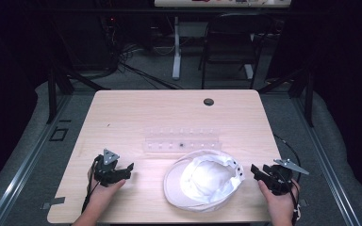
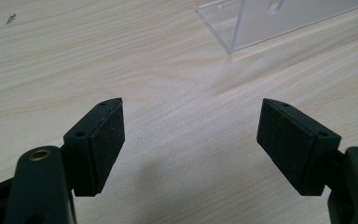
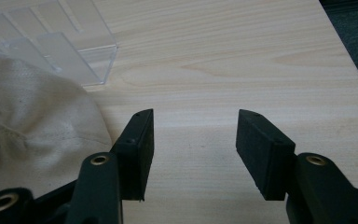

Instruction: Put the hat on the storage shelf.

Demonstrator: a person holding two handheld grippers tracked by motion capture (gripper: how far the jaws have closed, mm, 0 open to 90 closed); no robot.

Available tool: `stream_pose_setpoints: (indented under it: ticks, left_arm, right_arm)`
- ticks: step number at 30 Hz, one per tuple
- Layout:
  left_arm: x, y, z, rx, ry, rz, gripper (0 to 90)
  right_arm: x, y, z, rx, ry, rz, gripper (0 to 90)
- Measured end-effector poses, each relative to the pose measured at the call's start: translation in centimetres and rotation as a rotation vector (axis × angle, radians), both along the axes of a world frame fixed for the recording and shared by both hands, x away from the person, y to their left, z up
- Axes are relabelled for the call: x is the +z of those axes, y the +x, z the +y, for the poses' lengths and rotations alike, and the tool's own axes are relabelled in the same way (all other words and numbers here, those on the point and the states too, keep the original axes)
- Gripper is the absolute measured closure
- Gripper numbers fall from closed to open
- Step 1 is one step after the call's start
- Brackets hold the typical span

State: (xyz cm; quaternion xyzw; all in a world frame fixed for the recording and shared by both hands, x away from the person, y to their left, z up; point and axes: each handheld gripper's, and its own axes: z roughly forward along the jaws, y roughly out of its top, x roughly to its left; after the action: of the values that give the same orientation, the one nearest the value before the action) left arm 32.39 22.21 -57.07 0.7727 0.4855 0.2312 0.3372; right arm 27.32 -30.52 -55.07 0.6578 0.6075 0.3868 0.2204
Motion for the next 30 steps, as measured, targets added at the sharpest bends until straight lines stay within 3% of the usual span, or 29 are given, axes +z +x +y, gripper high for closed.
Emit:
stream_pose_setpoints:
  ticks: [18,30]
  left_arm:
    - [0.01,-0.01,-0.04,-0.004,0.001,0.0,23.5]
    - [-0.01,-0.04,-0.05,-0.003,0.001,0.003,23.5]
  right_arm:
    - [-0.32,0.03,-0.34,-0.007,0.013,0.012,46.7]
    - [-0.04,0.16,0.32,-0.002,-0.023,0.028,46.7]
